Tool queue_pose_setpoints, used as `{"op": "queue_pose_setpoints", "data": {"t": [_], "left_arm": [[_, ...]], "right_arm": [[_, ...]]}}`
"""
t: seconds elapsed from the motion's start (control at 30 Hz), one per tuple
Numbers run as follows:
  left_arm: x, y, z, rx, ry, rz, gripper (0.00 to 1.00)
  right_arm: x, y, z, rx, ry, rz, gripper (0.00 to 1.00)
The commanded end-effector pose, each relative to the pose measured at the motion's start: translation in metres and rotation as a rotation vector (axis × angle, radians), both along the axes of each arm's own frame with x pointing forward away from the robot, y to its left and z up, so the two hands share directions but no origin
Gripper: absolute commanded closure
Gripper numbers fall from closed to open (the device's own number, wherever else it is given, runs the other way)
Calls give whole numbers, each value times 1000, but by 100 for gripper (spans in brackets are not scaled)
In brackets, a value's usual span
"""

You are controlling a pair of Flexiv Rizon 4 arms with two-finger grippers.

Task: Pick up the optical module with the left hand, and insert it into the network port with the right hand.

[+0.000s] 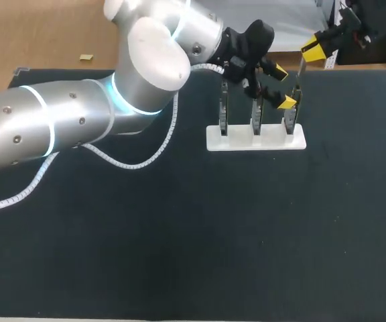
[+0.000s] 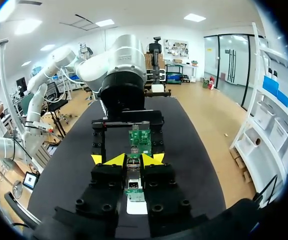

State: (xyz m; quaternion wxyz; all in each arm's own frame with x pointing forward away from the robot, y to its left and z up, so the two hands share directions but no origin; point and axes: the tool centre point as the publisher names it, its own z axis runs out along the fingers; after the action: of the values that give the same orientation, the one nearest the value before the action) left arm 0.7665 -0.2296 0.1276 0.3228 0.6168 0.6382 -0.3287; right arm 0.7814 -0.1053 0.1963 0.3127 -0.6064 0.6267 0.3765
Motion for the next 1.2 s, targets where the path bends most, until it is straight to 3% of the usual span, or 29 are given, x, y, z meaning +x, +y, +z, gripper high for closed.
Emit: {"op": "queue_pose_setpoints", "data": {"t": [0.03, 1.2], "left_arm": [[-1, 0, 0, 6, 2, -3, 0], [-6, -8, -5, 20, 21, -39, 0]], "right_arm": [[0, 1, 0, -2, -2, -1, 100], [-3, 2, -1, -1, -5, -5, 100]]}}
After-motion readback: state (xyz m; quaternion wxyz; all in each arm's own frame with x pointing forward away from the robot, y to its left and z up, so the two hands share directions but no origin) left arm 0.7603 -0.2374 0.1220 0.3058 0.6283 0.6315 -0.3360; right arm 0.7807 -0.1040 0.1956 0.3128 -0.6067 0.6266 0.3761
